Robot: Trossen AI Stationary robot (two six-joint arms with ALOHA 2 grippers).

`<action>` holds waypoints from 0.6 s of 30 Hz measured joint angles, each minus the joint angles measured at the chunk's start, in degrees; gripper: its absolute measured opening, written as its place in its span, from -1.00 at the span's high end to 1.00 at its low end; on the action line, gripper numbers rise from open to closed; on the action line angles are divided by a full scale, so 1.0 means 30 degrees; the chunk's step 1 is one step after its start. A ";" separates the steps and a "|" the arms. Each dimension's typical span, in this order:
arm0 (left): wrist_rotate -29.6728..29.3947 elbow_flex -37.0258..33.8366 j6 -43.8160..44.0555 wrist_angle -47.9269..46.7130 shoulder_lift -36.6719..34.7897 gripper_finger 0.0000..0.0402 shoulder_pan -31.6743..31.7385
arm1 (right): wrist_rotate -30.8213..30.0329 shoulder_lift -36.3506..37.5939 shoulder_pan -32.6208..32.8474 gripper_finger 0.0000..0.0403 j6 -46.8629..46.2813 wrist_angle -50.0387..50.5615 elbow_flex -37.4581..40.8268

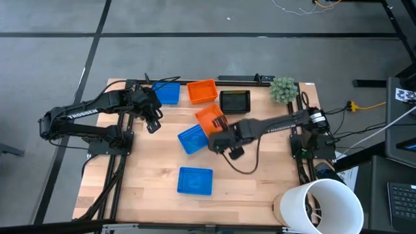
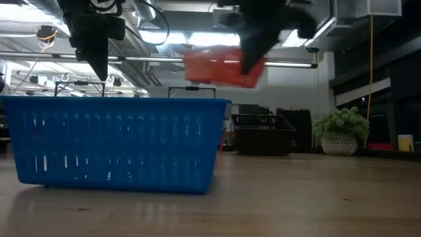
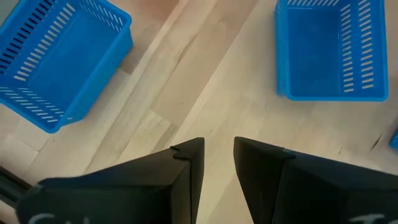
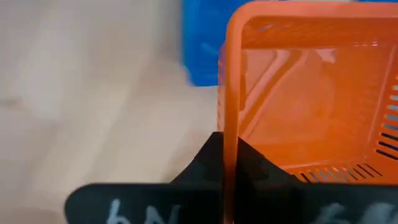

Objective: Stack baskets by color
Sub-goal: Stack the bottom orange bin on the orange bin

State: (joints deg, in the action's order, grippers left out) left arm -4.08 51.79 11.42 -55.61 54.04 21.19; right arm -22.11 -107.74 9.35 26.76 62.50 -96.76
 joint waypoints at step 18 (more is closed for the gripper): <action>-0.0649 0.0000 -0.0547 -0.0003 0.0000 0.61 0.0000 | 0.7875 -0.0153 -0.3045 1.00 -0.1606 0.1957 0.0101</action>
State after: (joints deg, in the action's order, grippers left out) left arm -6.02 51.79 9.78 -55.61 54.04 21.19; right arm 1.52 -108.20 0.21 21.94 68.37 -96.46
